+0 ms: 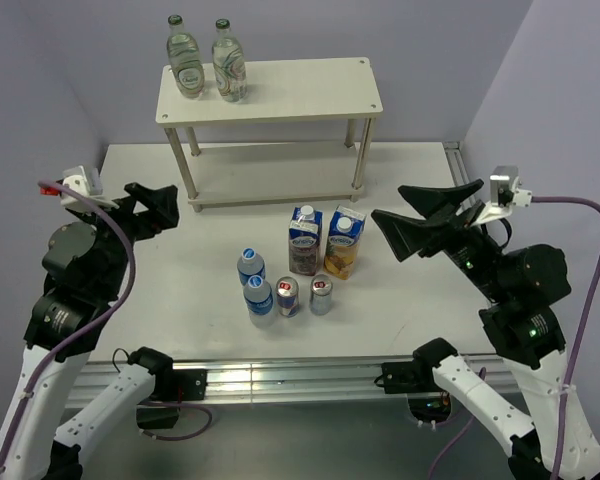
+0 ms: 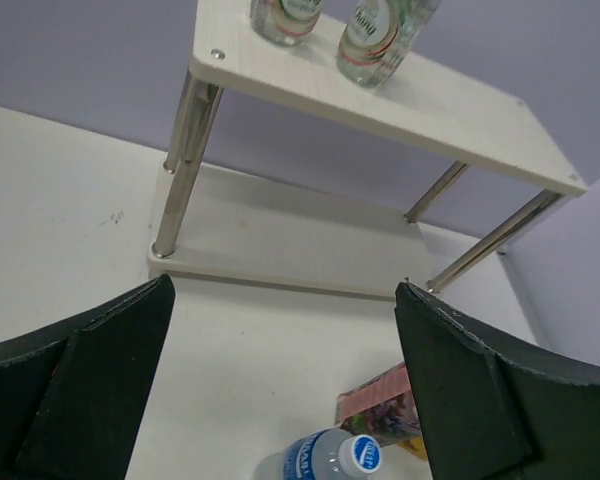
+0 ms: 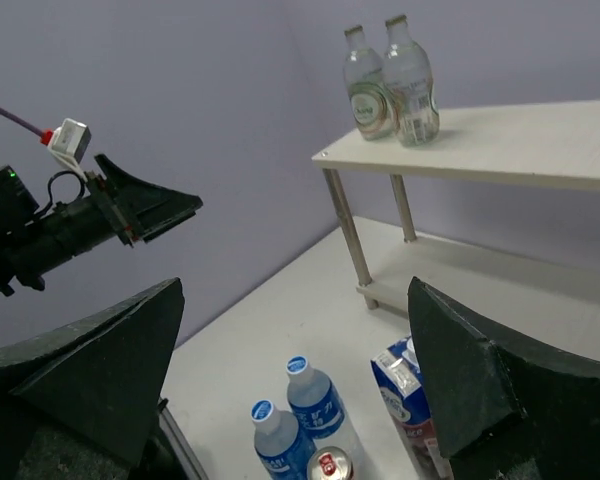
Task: Place and organize the beverage onto the shelf
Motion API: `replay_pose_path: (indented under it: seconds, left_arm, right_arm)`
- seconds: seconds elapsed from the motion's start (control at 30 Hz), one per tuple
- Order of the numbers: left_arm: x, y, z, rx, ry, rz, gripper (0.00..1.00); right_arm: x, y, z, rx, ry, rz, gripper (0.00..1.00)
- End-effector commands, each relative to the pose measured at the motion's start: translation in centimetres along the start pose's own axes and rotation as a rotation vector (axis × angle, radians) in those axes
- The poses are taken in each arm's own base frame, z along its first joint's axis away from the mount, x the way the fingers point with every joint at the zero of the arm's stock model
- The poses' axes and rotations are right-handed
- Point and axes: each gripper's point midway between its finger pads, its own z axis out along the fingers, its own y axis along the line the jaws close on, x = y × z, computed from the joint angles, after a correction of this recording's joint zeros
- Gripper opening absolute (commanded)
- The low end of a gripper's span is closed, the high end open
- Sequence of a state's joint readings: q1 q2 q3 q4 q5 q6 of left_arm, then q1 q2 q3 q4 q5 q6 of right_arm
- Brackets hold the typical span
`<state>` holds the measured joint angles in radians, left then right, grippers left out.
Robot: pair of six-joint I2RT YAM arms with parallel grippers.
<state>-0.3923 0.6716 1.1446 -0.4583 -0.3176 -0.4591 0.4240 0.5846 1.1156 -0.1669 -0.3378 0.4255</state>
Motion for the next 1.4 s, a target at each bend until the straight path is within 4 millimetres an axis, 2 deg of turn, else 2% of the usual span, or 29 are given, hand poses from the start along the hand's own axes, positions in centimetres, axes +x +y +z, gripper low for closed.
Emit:
replay_pose_path:
  seconds: [0.0,0.07,0.1,0.13,0.17,0.23,0.33,0.37,0.4,0.43,0.47,0.5,0.53,0.6,0.63,0.7,0.77,0.9,1.1,1.37]
  left_arm:
    - [2.4,2.0,1.0,-0.075,0.048,0.094,0.99]
    - [3.2,2.7,1.3,-0.096,0.052,0.101,0.99]
    - [3.4,2.8,1.4,-0.101,0.05,0.097,0.99]
    - [3.7,2.9,1.5,-0.102,0.051,0.094,0.99]
    - [3.9,2.8,1.6,-0.097,0.053,0.092,0.99]
    - [4.2,3.1,1.8,-0.109,0.053,0.091,0.99]
    - [4.9,3.8,2.2,-0.144,0.063,0.1,0.99]
    - [4.9,4.0,2.3,-0.157,0.064,0.102,0.99]
    - [5.1,4.1,2.4,-0.16,0.067,0.102,0.99]
    - [5.3,4.1,2.5,-0.159,0.072,0.104,0.99]
    - [5.4,4.0,2.5,-0.151,0.076,0.102,0.98]
    - [5.5,4.0,2.5,-0.149,0.075,0.099,0.98]
    - [5.5,4.0,2.5,-0.146,0.077,0.1,0.98]
    - [5.5,4.3,2.5,-0.157,0.075,0.1,0.98]
    - [5.7,4.4,2.6,-0.162,0.079,0.106,0.98]
    - [5.6,4.6,2.5,-0.171,0.075,0.103,0.98]
    - [5.7,4.6,2.4,-0.168,0.075,0.102,0.98]
    - [5.9,4.4,2.3,-0.147,0.082,0.101,0.98]
    - [5.6,4.3,1.9,-0.137,0.067,0.093,0.98]
    - [5.5,4.2,1.4,-0.123,0.056,0.086,0.98]
  right_arm:
    - [1.9,-1.2,0.5,0.048,0.084,0.029,1.0]
    - [1.1,-0.9,0.3,0.033,0.059,-0.021,1.0]
    - [1.4,-1.8,0.1,0.099,0.077,0.01,1.0]
    - [0.4,-4.9,0.0,0.284,0.029,0.031,1.0]
    - [-0.9,-4.8,-0.4,0.325,0.003,0.039,1.0]
    - [-1.5,-5.5,-1.7,0.39,-0.024,0.012,1.0]
    - [-1.6,-7.1,-3.0,0.516,-0.036,0.041,1.0]
    - [-1.5,-8.6,-3.4,0.62,-0.034,0.07,1.0]
    - [1.9,-10.8,-3.1,0.733,0.115,0.065,1.0]
    - [1.4,-11.2,-2.9,0.783,0.139,0.061,1.0]
    - [2.1,-13.0,-3.3,0.911,0.165,0.046,1.0]
    - [5.5,-14.3,-3.1,1.0,0.321,-0.001,1.0]
    - [5.5,-14.5,-2.9,1.059,0.313,0.003,1.0]
    - [7.7,-14.4,-2.2,1.087,0.378,-0.026,1.0]
    - [9.4,-14.0,-1.7,1.055,0.412,-0.016,1.0]
    - [10.4,-13.8,-0.4,1.011,0.395,0.018,1.0]
    - [11.8,-14.2,-0.2,1.021,0.413,0.028,1.0]
    - [16.0,-15.1,1.3,1.056,0.538,0.02,1.0]
    - [19.1,-15.6,3.3,1.052,0.577,0.051,1.0]
    - [21.0,-16.0,5.5,1.069,0.611,0.058,1.0]
